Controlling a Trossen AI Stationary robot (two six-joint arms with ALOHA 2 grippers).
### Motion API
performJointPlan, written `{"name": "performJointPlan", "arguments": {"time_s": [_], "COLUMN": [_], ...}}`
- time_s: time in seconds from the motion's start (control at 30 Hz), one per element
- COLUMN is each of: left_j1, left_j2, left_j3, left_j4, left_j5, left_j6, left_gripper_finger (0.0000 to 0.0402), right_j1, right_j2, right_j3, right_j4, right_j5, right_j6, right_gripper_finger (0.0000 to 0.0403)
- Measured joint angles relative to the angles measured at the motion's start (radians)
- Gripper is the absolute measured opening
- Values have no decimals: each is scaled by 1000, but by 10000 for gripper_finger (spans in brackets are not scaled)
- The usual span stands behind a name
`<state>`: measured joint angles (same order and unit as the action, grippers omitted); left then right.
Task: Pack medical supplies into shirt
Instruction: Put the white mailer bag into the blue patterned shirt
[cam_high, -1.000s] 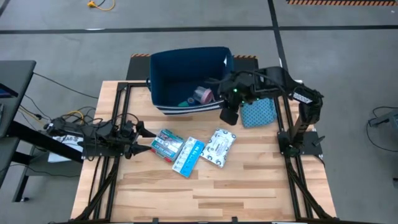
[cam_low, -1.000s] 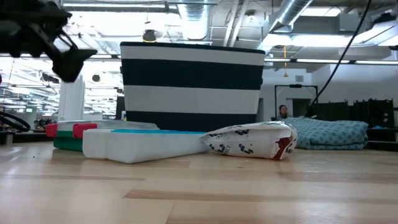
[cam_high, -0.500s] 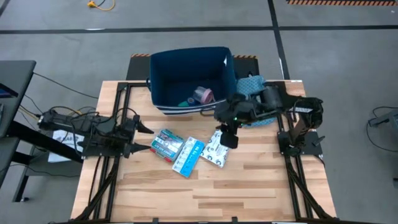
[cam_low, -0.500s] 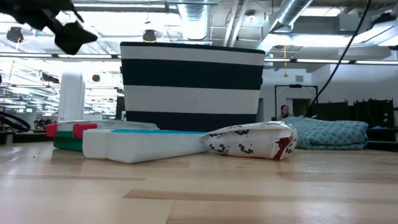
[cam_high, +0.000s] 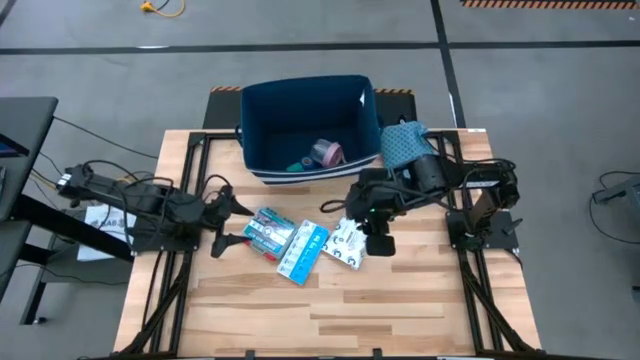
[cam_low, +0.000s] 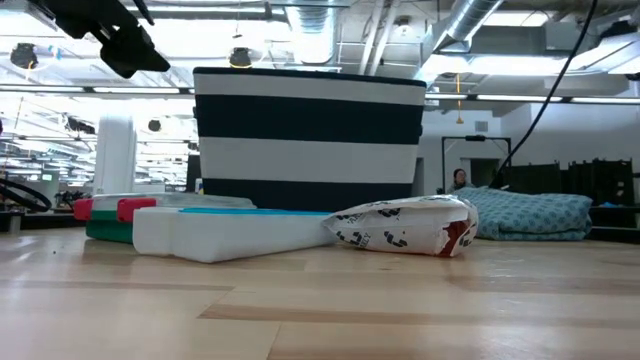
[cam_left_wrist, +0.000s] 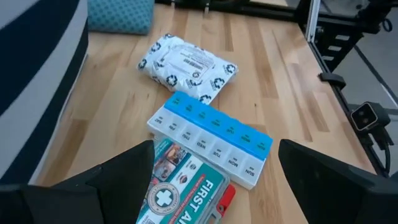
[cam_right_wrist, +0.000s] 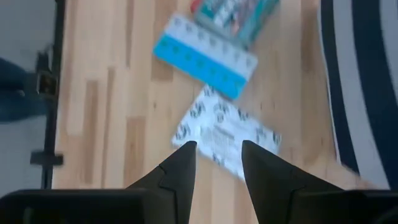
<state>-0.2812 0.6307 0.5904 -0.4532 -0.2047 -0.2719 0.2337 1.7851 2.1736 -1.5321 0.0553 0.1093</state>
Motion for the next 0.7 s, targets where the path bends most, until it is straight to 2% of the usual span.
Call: {"name": "performJointPlan", "arguments": {"time_s": [0.17, 0.33, 0.6, 0.7], "left_j1": [-15, -17, -17, -17], "left_j2": [32, 55, 59, 59], "left_j3": [4, 5, 5, 5], "left_j4": [5, 19, 68, 72], "left_j5": [-42, -56, -60, -63], "left_j6": [7, 11, 30, 30], "left_gripper_finger": [334, 334, 334, 334], "right_j1": [-7, -20, -73, -95], "right_j2": [0, -72, -445, -531], "right_j3": [-117, -355, -915, -1095], "right_j4": [-38, 48, 662, 856], "right_j5": [28, 41, 55, 58], "right_j6": [25, 89, 281, 363], "right_gripper_finger": [123, 123, 123, 122]}}
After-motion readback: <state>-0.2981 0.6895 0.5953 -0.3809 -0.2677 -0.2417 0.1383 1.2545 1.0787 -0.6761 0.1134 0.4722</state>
